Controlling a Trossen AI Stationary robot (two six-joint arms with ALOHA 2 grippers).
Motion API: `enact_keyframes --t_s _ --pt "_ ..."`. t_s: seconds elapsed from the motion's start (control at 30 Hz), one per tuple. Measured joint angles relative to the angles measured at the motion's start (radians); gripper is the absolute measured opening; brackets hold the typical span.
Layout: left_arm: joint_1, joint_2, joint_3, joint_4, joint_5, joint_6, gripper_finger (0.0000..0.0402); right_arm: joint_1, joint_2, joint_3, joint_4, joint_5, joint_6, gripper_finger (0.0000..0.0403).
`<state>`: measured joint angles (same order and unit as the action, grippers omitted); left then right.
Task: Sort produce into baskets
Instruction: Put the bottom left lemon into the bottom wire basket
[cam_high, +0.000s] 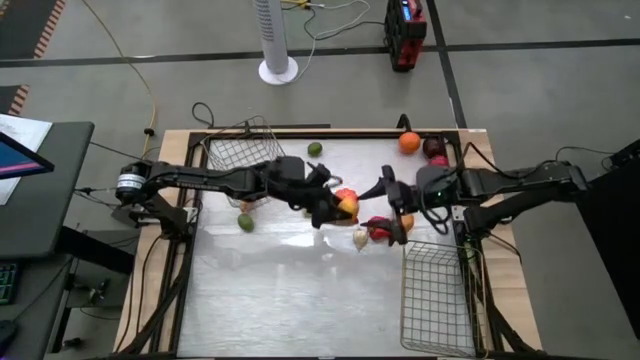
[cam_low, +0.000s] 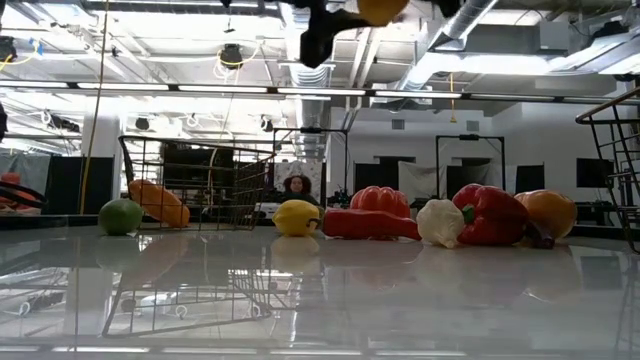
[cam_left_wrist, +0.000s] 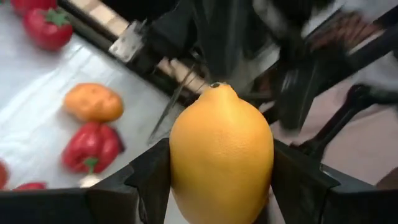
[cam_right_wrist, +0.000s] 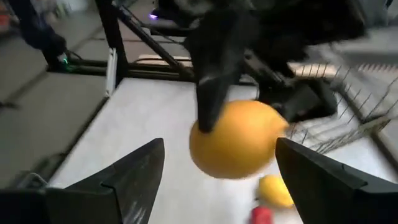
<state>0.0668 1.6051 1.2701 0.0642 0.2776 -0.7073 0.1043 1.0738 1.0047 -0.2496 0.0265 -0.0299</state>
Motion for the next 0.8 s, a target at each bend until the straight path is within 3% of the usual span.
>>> enact_keyframes --t_s 0.3,0.5,0.8 --pt "0.032 -0.001 0.001 0.131 0.083 -0.154 0.0213 0.013 0.028 0.103 -0.051 0.128 -0.200 0.0370" --pt "0.033 -0.001 0.001 0.141 0.111 -0.171 0.0213 0.026 0.033 0.123 -0.048 0.129 -0.241 0.0398" --pt "0.049 -0.001 0.001 0.150 0.100 -0.173 0.0213 0.047 0.033 0.123 -0.034 0.105 -0.211 0.0400"
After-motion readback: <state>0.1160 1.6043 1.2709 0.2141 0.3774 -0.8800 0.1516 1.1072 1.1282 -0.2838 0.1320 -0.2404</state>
